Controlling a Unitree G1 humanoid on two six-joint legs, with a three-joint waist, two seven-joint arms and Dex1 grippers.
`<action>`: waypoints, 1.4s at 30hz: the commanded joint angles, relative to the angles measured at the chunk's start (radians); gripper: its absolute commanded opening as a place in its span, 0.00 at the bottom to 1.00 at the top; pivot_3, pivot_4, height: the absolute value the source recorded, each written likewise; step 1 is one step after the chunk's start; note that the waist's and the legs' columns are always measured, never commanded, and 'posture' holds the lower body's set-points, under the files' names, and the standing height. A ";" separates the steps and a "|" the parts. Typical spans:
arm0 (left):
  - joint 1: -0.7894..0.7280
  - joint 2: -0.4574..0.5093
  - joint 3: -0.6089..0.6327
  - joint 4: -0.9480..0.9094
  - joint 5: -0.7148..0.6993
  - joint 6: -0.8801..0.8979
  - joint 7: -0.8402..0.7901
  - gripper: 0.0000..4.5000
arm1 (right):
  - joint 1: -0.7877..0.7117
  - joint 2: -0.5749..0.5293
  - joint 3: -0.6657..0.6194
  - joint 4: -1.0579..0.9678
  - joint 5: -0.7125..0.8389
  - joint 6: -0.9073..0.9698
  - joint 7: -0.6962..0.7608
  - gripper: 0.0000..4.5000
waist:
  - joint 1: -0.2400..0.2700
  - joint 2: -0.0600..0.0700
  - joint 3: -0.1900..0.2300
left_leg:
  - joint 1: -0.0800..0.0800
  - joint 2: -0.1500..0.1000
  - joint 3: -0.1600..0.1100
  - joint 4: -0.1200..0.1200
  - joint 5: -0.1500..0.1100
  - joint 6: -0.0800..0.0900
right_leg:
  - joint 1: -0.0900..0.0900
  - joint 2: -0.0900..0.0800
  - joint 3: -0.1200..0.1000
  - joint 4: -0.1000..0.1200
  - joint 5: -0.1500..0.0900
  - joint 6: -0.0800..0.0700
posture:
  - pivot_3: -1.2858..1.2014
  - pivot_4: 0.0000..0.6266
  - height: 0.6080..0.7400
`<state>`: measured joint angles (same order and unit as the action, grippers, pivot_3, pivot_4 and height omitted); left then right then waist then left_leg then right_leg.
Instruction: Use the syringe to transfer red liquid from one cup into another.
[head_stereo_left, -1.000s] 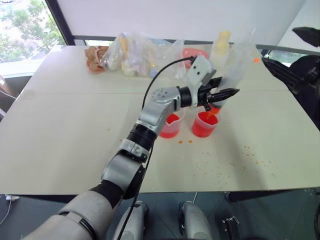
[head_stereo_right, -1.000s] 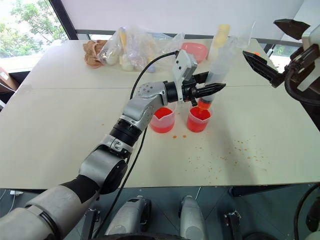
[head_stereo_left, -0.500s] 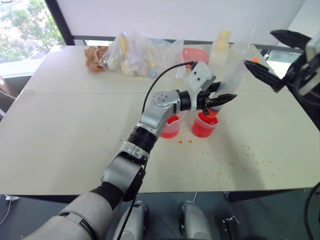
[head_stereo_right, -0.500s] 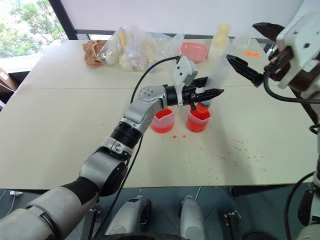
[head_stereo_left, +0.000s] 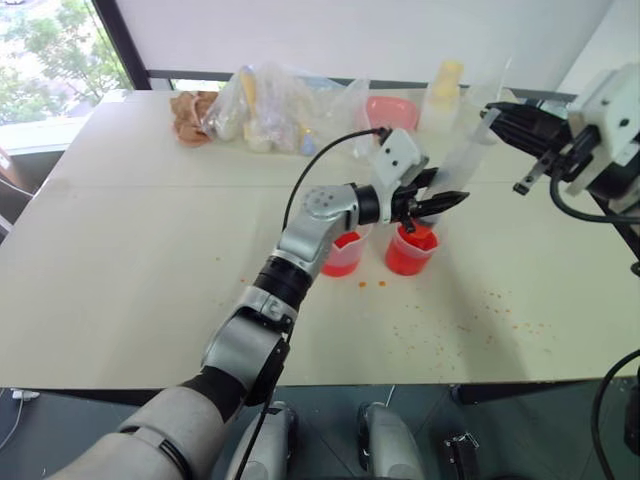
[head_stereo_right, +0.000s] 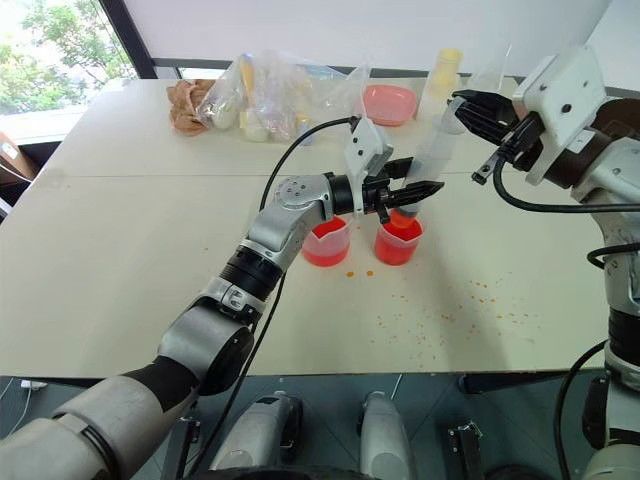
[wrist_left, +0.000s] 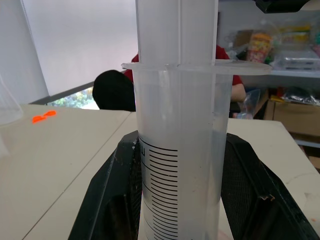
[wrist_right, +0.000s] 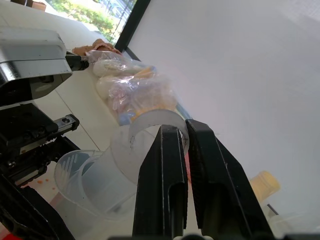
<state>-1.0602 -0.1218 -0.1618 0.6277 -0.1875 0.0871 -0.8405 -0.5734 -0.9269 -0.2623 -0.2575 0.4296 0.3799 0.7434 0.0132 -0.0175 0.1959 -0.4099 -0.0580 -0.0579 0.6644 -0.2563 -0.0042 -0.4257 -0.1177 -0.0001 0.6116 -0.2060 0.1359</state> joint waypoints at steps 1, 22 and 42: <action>-0.041 -0.020 0.016 -0.140 -0.037 0.020 0.014 0.35 | 0.005 0.016 -0.023 -0.054 0.026 0.019 -0.013 0.01 | 0.000 0.000 0.000 | 0.000 0.000 0.000 0.000 0.000 0.000 | 0.000 0.000 0.000 0.000 0.000 0.000 | 0.52 0.24 1.00; -0.094 -0.047 0.075 -0.253 -0.083 0.071 0.099 0.35 | 0.184 0.155 0.031 -0.245 0.105 0.164 -0.099 0.01 | 0.000 0.000 0.000 | 0.000 0.000 0.000 0.000 0.000 0.000 | 0.000 0.000 0.000 0.000 0.000 0.000 | 0.52 0.24 1.00; -0.063 -0.034 0.051 -0.358 -0.130 0.152 0.038 0.35 | 0.189 0.056 -0.178 -0.176 0.104 0.160 -0.141 0.54 | 0.000 0.001 0.000 | 0.000 0.001 0.000 0.000 0.000 0.000 | 0.000 0.000 0.000 0.000 0.000 0.000 | 0.52 0.24 1.00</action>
<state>-1.0700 -0.1329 -0.1057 0.3848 -0.2630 0.2376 -0.7873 -0.3750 -0.8528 -0.3997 -0.4130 0.4981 0.5201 0.5990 0.0135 -0.0168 0.1956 -0.4100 -0.0575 -0.0577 0.6645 -0.2564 -0.0040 -0.4256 -0.1179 0.0001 0.6118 -0.2060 0.1359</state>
